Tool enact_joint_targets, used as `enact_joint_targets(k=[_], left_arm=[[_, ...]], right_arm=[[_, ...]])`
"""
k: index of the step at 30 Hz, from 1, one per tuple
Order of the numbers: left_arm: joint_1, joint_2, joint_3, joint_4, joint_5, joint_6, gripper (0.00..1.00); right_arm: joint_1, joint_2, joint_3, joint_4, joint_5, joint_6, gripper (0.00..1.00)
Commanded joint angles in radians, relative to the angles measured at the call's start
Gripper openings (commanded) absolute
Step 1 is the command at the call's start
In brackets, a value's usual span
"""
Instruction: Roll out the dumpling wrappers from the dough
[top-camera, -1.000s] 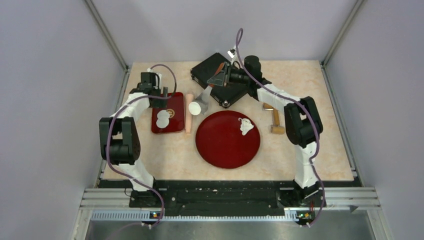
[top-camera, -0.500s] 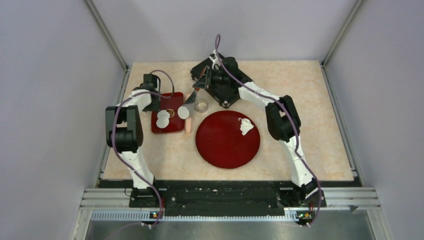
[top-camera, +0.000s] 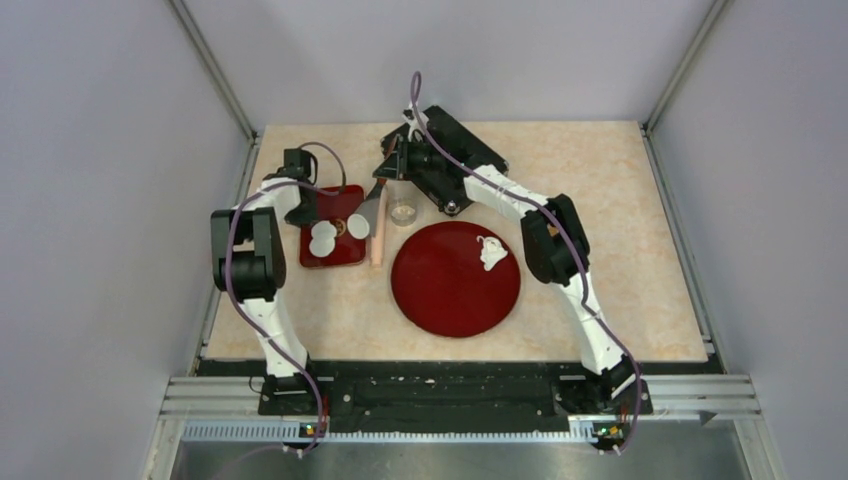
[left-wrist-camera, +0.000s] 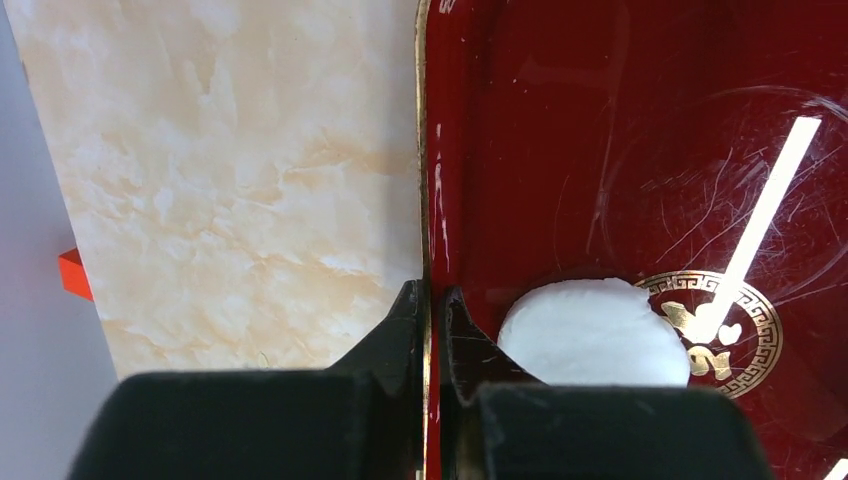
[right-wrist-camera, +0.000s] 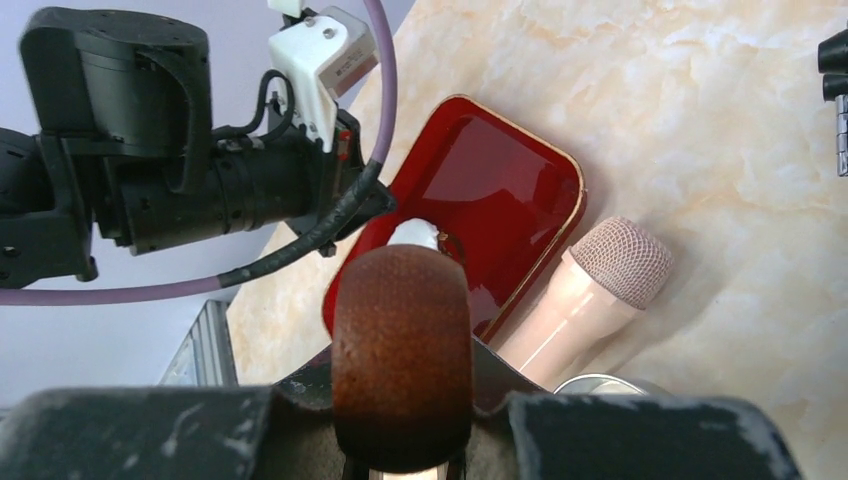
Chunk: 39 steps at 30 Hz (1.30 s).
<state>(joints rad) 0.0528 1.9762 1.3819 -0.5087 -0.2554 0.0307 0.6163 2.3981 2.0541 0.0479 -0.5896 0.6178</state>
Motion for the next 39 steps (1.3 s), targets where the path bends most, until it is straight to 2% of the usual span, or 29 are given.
enact_joint_targets(k=[1, 7, 13, 20, 28, 39], left_arm=[[0.007, -0.029, -0.057, -0.003, 0.064, -0.004, 0.00], [0.001, -0.124, -0.168, 0.029, 0.167, 0.022, 0.00], [-0.021, -0.167, -0.252, 0.044, 0.201, 0.053, 0.00], [-0.038, -0.186, -0.281, 0.052, 0.215, 0.073, 0.00], [-0.048, -0.212, -0.301, 0.055, 0.237, 0.094, 0.00], [-0.048, -0.219, -0.307, 0.053, 0.242, 0.095, 0.00]], right_arm=[[0.031, 0.020, 0.091, -0.003, 0.028, -0.047, 0.00], [0.039, 0.029, 0.097, -0.010, 0.036, -0.048, 0.00], [0.050, 0.032, 0.091, 0.013, 0.022, -0.006, 0.00], [0.073, 0.043, 0.079, 0.071, -0.017, 0.066, 0.00], [0.093, 0.085, 0.114, 0.072, -0.007, 0.066, 0.00], [0.098, 0.117, 0.171, -0.018, 0.067, -0.098, 0.00]])
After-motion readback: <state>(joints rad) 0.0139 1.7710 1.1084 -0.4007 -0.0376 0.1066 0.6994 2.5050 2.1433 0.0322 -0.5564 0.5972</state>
